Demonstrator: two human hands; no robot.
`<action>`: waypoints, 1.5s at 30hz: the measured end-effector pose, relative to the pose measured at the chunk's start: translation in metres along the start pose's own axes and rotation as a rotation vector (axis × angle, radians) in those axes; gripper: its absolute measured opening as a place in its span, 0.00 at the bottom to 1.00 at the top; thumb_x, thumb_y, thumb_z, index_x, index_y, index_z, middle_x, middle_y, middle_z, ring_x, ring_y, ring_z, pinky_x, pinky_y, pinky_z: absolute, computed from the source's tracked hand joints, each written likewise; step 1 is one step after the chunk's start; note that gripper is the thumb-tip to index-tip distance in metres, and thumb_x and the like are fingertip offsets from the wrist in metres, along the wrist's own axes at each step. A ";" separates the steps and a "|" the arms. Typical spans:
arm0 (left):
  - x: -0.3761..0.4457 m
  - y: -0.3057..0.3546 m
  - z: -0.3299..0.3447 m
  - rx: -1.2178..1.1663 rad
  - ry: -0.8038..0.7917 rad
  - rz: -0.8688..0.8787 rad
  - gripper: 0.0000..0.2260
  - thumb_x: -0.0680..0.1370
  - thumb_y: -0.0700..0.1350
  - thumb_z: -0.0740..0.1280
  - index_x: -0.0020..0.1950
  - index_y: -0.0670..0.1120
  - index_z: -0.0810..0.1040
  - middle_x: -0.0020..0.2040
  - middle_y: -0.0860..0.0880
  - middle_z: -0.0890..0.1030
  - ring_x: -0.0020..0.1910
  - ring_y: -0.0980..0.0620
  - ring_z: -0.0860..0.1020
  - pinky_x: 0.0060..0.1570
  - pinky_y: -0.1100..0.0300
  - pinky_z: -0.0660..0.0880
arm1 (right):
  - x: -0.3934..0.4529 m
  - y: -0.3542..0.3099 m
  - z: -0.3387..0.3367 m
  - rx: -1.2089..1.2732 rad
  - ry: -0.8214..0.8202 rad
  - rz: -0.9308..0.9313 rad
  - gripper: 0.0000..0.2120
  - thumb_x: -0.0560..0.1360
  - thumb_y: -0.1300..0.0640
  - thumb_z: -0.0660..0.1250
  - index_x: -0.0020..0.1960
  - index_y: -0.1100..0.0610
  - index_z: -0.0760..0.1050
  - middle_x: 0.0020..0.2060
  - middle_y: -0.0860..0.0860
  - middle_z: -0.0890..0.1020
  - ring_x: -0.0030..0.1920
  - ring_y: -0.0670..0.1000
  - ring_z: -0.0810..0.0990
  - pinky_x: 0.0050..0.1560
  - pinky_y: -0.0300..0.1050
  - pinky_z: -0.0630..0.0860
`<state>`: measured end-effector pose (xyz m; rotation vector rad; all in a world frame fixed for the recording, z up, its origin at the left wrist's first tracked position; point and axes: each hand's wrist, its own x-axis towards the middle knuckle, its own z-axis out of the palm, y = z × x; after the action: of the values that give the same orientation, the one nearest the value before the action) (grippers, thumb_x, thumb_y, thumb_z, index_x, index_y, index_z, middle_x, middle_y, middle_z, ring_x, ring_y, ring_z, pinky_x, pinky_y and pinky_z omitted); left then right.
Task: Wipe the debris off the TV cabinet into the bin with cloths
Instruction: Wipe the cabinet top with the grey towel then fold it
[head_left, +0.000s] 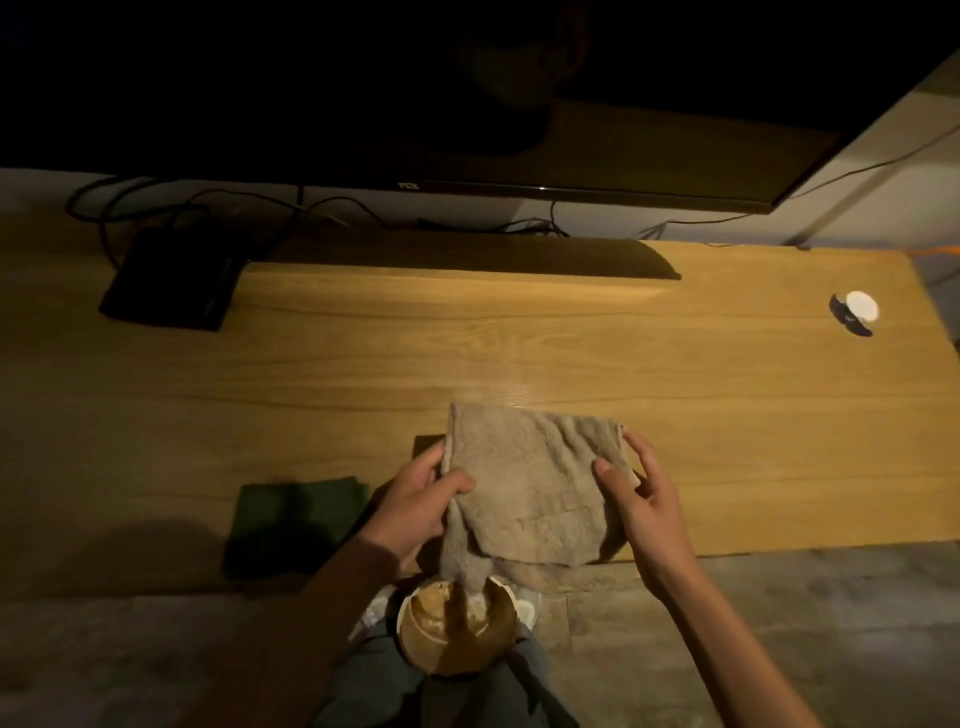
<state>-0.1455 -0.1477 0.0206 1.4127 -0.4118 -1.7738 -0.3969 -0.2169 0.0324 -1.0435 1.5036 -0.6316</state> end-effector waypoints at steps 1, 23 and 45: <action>0.005 -0.010 0.006 0.000 -0.001 -0.021 0.17 0.71 0.46 0.70 0.53 0.67 0.83 0.55 0.53 0.86 0.54 0.55 0.84 0.48 0.55 0.82 | 0.000 0.006 -0.010 -0.017 0.023 -0.003 0.21 0.75 0.42 0.73 0.61 0.22 0.72 0.45 0.44 0.84 0.36 0.50 0.83 0.35 0.48 0.81; 0.125 -0.033 -0.037 1.484 0.701 0.453 0.23 0.80 0.46 0.61 0.76 0.52 0.69 0.79 0.43 0.66 0.79 0.40 0.61 0.76 0.41 0.54 | 0.067 0.104 0.048 -1.283 -0.408 -0.996 0.28 0.82 0.33 0.54 0.80 0.33 0.54 0.84 0.47 0.53 0.84 0.54 0.50 0.78 0.71 0.50; 0.142 -0.043 -0.027 1.331 0.885 0.354 0.26 0.82 0.52 0.54 0.81 0.54 0.59 0.83 0.49 0.55 0.82 0.43 0.52 0.78 0.41 0.52 | 0.285 -0.037 0.111 -1.352 -0.394 -0.928 0.27 0.83 0.32 0.43 0.81 0.32 0.48 0.84 0.46 0.54 0.83 0.54 0.51 0.80 0.68 0.45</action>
<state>-0.1428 -0.2226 -0.1107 2.5574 -1.3353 -0.2872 -0.2696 -0.4650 -0.0983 -2.7722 0.8950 0.1435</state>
